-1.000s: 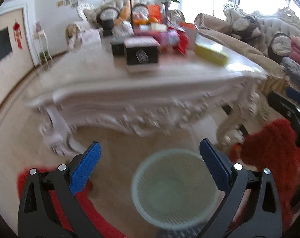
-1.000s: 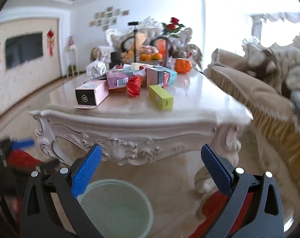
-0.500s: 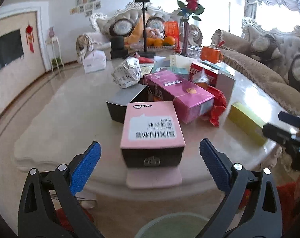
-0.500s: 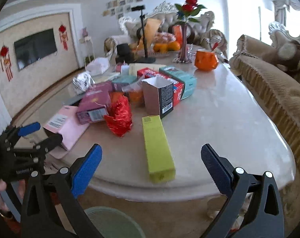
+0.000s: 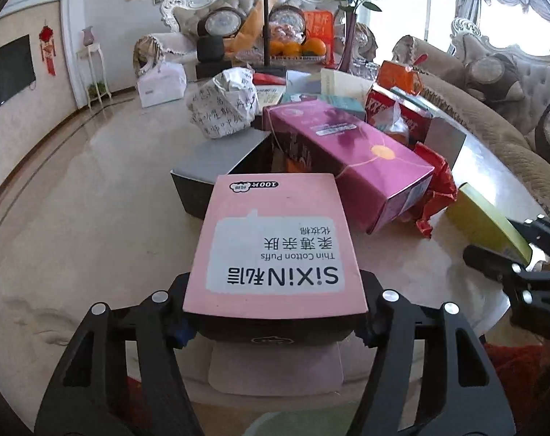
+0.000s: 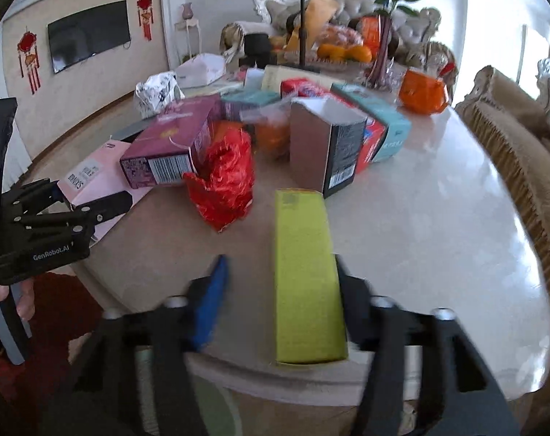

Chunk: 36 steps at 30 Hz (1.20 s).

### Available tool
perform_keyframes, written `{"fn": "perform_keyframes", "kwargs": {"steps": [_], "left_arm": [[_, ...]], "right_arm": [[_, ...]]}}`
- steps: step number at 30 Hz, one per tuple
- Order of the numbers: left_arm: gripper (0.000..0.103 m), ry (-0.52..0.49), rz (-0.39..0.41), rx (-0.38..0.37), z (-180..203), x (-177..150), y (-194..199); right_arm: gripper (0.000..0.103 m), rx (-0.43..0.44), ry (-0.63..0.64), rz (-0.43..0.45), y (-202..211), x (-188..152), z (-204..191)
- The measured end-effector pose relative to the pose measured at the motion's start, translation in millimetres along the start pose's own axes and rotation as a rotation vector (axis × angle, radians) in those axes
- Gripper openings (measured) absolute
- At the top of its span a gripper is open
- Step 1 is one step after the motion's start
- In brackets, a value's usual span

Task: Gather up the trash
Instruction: 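Carry both boxes to the wastebasket and open both tools to drop them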

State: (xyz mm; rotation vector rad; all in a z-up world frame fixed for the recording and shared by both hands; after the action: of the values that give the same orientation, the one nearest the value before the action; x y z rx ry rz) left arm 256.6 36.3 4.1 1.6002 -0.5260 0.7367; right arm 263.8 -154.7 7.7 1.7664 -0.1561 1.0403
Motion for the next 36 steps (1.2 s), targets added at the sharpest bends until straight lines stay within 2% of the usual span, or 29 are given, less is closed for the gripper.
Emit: {"fn": "perform_keyframes", "kwargs": {"steps": [1,6,10,13,16,19,22,24,28,31,32,33,34,35,36], "left_arm": [[0.064,-0.002,-0.004,-0.003,-1.0,0.1,-0.6],[0.063,0.015,-0.009,-0.016,-11.3,0.6,2.7],[0.063,0.002,0.052,-0.043,-24.0,-5.2,41.4],[0.063,-0.046,0.083,-0.092,-28.7,-29.9,83.2],[0.064,-0.075,0.047,-0.159,-28.2,-75.6,112.1],[0.064,-0.117,-0.046,-0.199,-19.5,-127.1,111.6],[0.064,-0.132,-0.221,-0.23,-3.6,-183.9,79.9],[0.064,-0.148,-0.305,-0.242,8.7,-210.1,57.9],[0.064,-0.226,-0.442,-0.223,29.9,-244.0,21.8],[0.067,-0.241,-0.518,-0.217,34.0,-254.7,8.3],[0.069,-0.239,-0.536,-0.202,33.5,-257.4,4.3],[0.075,-0.232,-0.542,-0.193,31.9,-259.8,2.3],[0.077,-0.224,-0.543,-0.191,30.4,-260.6,1.5],[0.077,-0.21,-0.543,-0.189,28.1,-259.3,0.0],[0.077,-0.196,-0.539,-0.184,24.7,-258.0,0.1]], "right_arm": [[0.029,-0.002,-0.001,-0.001,0.6,0.4,-0.3],[0.028,0.023,-0.078,0.037,15.6,3.7,5.0],[0.028,0.061,-0.106,0.115,60.7,0.4,-7.0],[0.028,0.098,-0.117,0.146,93.4,-21.4,-26.9],[0.028,0.173,-0.163,0.115,102.8,-56.8,-47.0],[0.028,0.21,-0.177,0.009,85.2,-104.8,-75.2],[0.028,0.243,-0.226,-0.149,41.1,-153.0,-91.9],[0.028,0.237,-0.239,-0.24,10.2,-178.2,-99.5],[0.028,0.208,-0.198,-0.366,-28.6,-202.6,-112.6],[0.029,0.196,-0.177,-0.4,-36.9,-209.4,-120.3],[0.034,0.18,-0.171,-0.395,-38.1,-209.0,-120.3],[0.057,0.166,-0.166,-0.392,-38.0,-209.6,-119.2],[0.067,0.144,-0.166,-0.376,-32.8,-209.6,-117.7],[0.072,0.129,-0.168,-0.36,-28.3,-210.1,-114.4],[0.072,0.119,-0.172,-0.349,-24.5,-210.8,-111.5]]}}
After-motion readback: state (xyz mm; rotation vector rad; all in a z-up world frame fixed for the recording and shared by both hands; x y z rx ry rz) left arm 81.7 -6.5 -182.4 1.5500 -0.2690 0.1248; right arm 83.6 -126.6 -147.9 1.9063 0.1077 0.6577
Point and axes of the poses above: each gripper's, at about its wrist camera, not at the fingertips, and y roughly against the way its jaws point, z to its right, x to its top, the point moved 3 cm from there along -y, roughly the way its jaws point, and after that the axes turned 5 degrees about x, right-handed, at the moved point
